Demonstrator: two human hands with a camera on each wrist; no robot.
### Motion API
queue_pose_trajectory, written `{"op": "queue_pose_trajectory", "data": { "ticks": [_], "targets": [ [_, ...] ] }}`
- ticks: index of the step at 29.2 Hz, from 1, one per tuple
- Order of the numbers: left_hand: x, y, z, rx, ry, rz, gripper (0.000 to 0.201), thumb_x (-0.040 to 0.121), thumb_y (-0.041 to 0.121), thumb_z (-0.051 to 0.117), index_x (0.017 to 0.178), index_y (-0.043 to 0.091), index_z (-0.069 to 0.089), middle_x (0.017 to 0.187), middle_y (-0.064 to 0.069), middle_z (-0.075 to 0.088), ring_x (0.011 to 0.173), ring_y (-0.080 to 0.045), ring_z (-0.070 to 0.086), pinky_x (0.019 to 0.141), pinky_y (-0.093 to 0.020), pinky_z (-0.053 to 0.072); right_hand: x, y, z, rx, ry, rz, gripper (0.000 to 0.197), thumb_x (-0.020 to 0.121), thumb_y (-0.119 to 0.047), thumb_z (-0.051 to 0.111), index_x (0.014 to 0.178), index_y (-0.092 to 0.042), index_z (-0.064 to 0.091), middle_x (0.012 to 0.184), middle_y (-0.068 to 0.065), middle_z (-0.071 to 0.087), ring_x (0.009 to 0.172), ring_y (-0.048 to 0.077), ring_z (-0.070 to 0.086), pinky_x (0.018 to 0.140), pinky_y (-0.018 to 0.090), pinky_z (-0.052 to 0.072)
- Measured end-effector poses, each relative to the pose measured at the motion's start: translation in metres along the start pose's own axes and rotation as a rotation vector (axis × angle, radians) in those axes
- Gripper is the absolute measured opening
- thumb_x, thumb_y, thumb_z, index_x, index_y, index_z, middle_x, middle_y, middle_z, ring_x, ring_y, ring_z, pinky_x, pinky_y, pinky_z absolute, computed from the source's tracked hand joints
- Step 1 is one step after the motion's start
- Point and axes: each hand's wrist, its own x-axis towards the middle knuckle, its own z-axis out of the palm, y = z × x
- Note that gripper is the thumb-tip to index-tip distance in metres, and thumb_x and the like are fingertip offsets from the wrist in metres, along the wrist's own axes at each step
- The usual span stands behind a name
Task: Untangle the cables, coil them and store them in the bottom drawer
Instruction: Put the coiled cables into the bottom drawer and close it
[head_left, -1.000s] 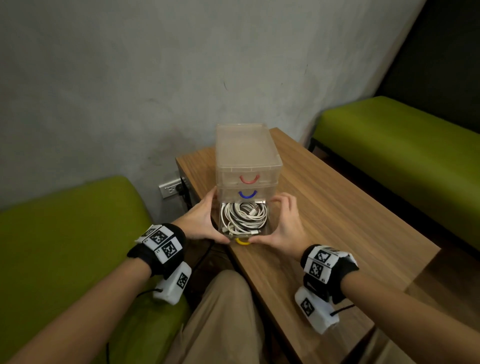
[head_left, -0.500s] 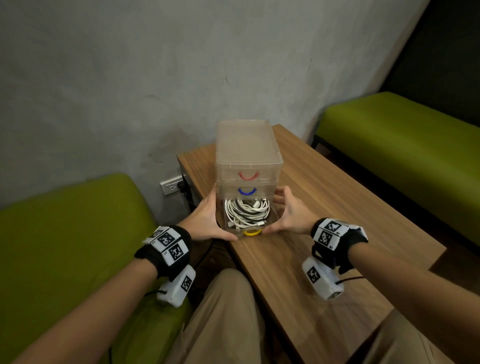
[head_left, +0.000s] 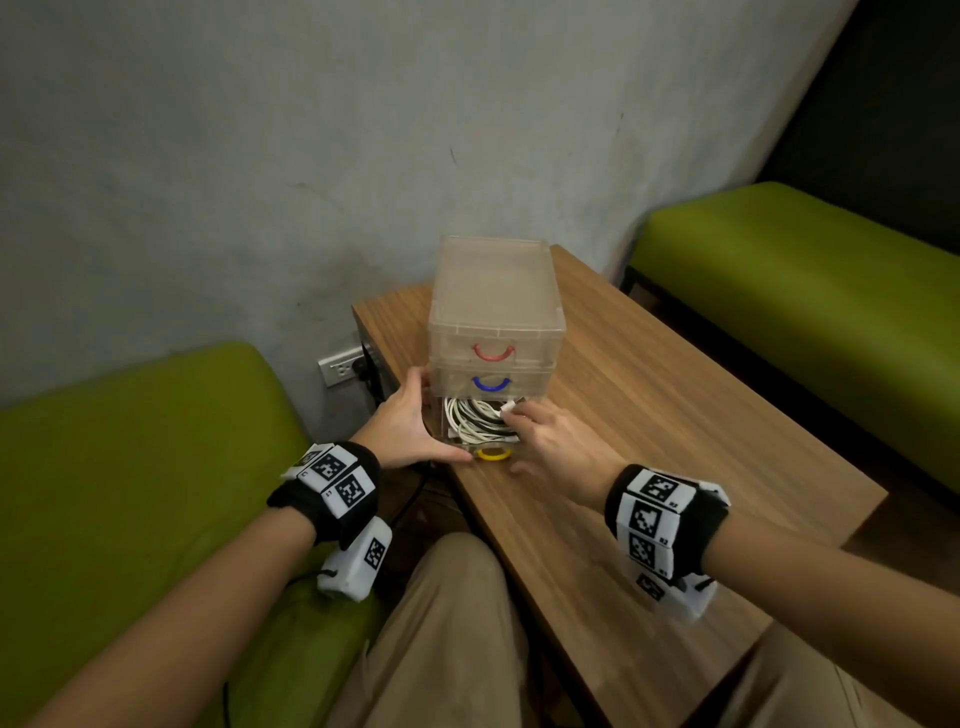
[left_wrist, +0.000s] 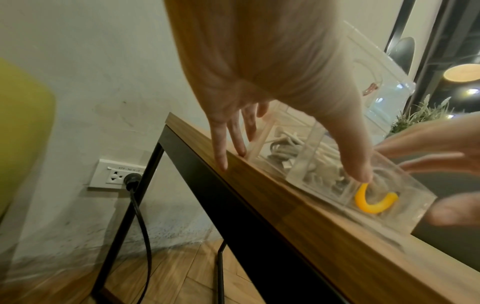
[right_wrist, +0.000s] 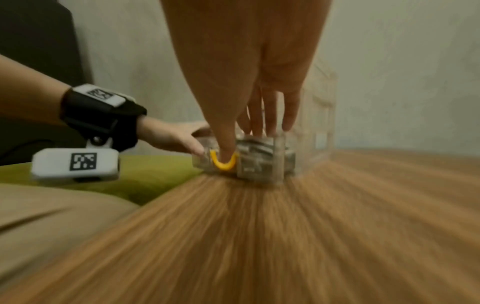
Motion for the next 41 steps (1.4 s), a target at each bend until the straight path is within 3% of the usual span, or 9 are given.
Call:
{"op": "queue_pose_trajectory", "data": {
  "ticks": [9, 13, 17, 20, 26, 29, 31, 37, 41],
  "targets": [
    [0.000, 0.000, -0.003, 0.003, -0.036, -0.009, 0.112, 0.043, 0.056, 0.084, 0.131, 0.022, 0.022, 0.140, -0.001, 0.043, 0.126, -0.017, 0.044, 0.106, -0.033, 0.036, 0.001, -0.001, 0.025, 0.054, 0.109, 0.017, 0.050, 0.085, -0.007, 0.060, 0.129, 0.007, 0.041, 0.138, 0.024, 0.035, 0.124, 0.038, 0.044, 0.099, 0.041, 0.045],
    [0.005, 0.010, -0.004, -0.243, 0.013, -0.057, 0.112, 0.056, 0.065, 0.073, 0.140, 0.021, 0.013, 0.142, -0.007, 0.043, 0.125, -0.019, 0.046, 0.108, -0.038, 0.037, 0.001, 0.000, 0.027, -0.043, 0.241, -0.067, 0.034, 0.074, -0.006, 0.062, 0.106, 0.005, 0.060, 0.108, 0.021, 0.062, 0.092, 0.032, 0.065, 0.075, 0.034, 0.056],
    [0.006, 0.016, 0.008, -0.101, 0.207, -0.083, 0.091, 0.070, 0.077, 0.045, 0.142, 0.026, 0.023, 0.131, -0.011, 0.054, 0.119, -0.029, 0.052, 0.102, -0.046, 0.042, 0.004, 0.000, 0.017, -0.125, 0.217, -0.102, 0.027, 0.072, -0.009, 0.061, 0.096, 0.004, 0.064, 0.087, 0.016, 0.066, 0.074, 0.030, 0.067, 0.053, 0.030, 0.054],
    [0.003, 0.016, 0.013, -0.027, 0.233, -0.100, 0.096, 0.065, 0.085, 0.030, 0.139, 0.024, 0.030, 0.131, -0.012, 0.054, 0.120, -0.032, 0.052, 0.101, -0.047, 0.042, 0.003, -0.001, 0.011, -0.088, 0.113, -0.092, 0.030, 0.073, -0.009, 0.068, 0.099, 0.005, 0.062, 0.093, 0.019, 0.062, 0.085, 0.035, 0.063, 0.063, 0.038, 0.056],
    [0.002, 0.017, 0.006, -0.075, 0.237, -0.038, 0.059, 0.087, 0.052, 0.049, 0.136, 0.024, 0.035, 0.131, -0.011, 0.055, 0.116, -0.030, 0.054, 0.100, -0.040, 0.043, 0.002, 0.001, 0.013, -0.171, 0.043, -0.083, 0.049, 0.072, -0.002, 0.067, 0.117, 0.010, 0.055, 0.114, 0.027, 0.061, 0.099, 0.038, 0.062, 0.079, 0.039, 0.054],
    [0.001, 0.015, 0.003, -0.063, 0.201, -0.040, 0.057, 0.088, 0.051, 0.046, 0.135, 0.021, 0.036, 0.132, -0.010, 0.055, 0.114, -0.028, 0.056, 0.100, -0.041, 0.043, -0.005, 0.008, 0.025, -0.048, -0.009, -0.055, 0.073, 0.085, -0.007, 0.053, 0.145, 0.000, 0.012, 0.152, 0.021, 0.021, 0.138, 0.033, 0.027, 0.113, 0.038, 0.024],
    [0.002, 0.015, 0.003, -0.055, 0.193, -0.029, 0.056, 0.090, 0.050, 0.044, 0.136, 0.019, 0.036, 0.132, -0.011, 0.055, 0.113, -0.027, 0.056, 0.099, -0.040, 0.044, -0.003, 0.010, 0.026, 0.137, 0.025, -0.008, 0.082, 0.088, -0.013, 0.053, 0.146, -0.007, -0.004, 0.153, 0.016, 0.020, 0.138, 0.029, 0.024, 0.114, 0.033, 0.019],
    [0.003, 0.013, 0.003, -0.063, 0.187, -0.032, 0.055, 0.090, 0.049, 0.044, 0.136, 0.020, 0.035, 0.129, -0.011, 0.057, 0.109, -0.026, 0.058, 0.098, -0.041, 0.044, -0.001, 0.007, 0.028, 0.314, 0.192, 0.145, 0.072, 0.086, -0.025, 0.063, 0.142, -0.002, 0.025, 0.149, 0.014, 0.027, 0.134, 0.027, 0.034, 0.112, 0.035, 0.029],
    [0.001, 0.014, 0.001, -0.086, 0.181, -0.018, 0.056, 0.089, 0.048, 0.048, 0.136, 0.021, 0.035, 0.133, -0.009, 0.054, 0.118, -0.025, 0.053, 0.102, -0.037, 0.041, -0.001, -0.002, 0.030, 0.107, 0.100, 0.105, 0.068, 0.092, -0.028, 0.052, 0.145, -0.005, 0.017, 0.154, 0.015, 0.018, 0.134, 0.030, 0.032, 0.110, 0.032, 0.025]
  ]
}}
